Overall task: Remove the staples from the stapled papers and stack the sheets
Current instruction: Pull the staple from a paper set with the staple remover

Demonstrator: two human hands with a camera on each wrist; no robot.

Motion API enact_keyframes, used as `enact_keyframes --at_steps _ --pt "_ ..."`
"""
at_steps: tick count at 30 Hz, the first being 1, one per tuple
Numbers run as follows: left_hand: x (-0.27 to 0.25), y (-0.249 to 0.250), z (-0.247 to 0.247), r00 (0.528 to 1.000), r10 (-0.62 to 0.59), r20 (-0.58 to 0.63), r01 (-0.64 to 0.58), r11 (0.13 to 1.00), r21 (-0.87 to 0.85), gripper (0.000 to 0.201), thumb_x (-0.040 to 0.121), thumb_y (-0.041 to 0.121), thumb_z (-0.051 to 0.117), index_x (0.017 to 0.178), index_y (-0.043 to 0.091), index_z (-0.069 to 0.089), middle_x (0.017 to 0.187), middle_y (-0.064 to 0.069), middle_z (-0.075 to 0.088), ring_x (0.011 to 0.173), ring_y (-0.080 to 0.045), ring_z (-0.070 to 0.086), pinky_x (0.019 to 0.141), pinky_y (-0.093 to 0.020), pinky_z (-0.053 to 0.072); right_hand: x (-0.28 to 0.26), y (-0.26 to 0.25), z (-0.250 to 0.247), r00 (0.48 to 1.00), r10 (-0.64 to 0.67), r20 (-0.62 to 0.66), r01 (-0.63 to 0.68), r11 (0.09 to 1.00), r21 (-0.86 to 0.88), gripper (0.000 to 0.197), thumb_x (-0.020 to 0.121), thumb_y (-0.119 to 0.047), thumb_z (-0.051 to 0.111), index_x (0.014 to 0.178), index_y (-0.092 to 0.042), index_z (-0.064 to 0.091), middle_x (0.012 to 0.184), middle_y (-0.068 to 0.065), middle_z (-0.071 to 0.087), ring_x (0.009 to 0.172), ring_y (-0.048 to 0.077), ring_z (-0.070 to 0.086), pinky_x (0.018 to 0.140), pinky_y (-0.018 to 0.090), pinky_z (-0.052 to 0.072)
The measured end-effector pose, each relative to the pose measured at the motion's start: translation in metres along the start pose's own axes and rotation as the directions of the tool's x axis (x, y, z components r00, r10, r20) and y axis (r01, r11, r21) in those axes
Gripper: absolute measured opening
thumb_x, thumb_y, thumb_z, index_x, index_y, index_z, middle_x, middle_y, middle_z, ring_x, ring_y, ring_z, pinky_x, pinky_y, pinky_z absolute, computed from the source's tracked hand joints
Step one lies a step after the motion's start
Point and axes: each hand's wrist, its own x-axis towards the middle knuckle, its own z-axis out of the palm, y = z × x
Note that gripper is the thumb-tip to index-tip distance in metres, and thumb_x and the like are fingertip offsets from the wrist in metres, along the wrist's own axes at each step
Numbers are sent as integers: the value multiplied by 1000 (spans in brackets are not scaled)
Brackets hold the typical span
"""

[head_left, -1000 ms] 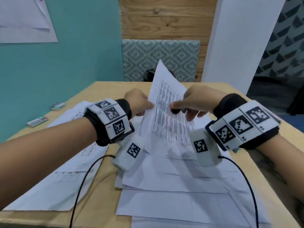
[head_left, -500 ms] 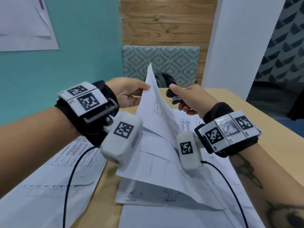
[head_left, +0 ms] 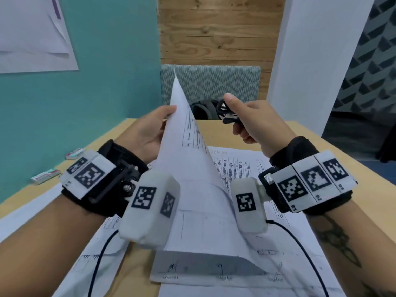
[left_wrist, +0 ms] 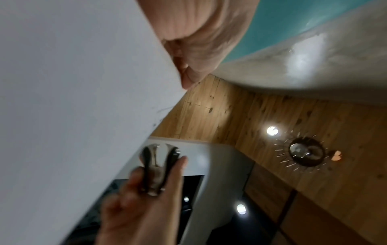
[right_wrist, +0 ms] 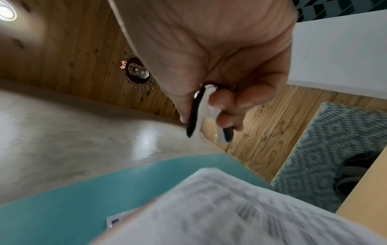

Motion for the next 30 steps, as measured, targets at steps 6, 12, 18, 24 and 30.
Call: enact_keyframes --at_steps 6,12,18,24,30 --pt "-5 38 21 964 183 192 -140 966 -219 30 98 22 38 98 2 61 76 -7 72 67 -16 70 56 -29 58 1 -9 -4 991 -107 -75 117 983 143 37 94 -47 45 94 -11 51 65 3 55 46 7 50 53 21 47" --pt "2 5 8 925 34 380 79 957 -279 41 99 26 33 126 3 54 108 -12 67 96 -22 66 83 -40 55 -9 -21 -28 965 -207 -162 229 965 128 42 94 -45 45 100 -5 57 61 -3 55 43 0 52 57 21 47" --pt "6 -73 -21 994 -29 104 39 995 -92 30 98 16 37 109 -2 60 91 -15 71 70 -22 70 61 -36 59 -19 3 -17 993 -42 109 50 996 -69 52 90 -47 50 94 3 63 60 2 61 47 8 53 59 26 47" --pt "5 -95 -28 998 13 57 -13 1000 0 19 95 13 45 98 -1 57 83 -14 69 67 -22 65 60 -30 56 -17 32 35 953 166 252 -179 983 30 39 90 -43 56 63 -16 65 40 -5 55 32 6 41 45 18 36" --pt "5 -100 -32 999 7 43 -9 999 34 23 91 14 53 103 -2 64 95 -18 69 75 -22 64 79 -35 52 -17 48 64 948 222 230 -245 966 77 44 86 -40 61 53 -13 53 57 9 38 41 14 32 48 21 33"
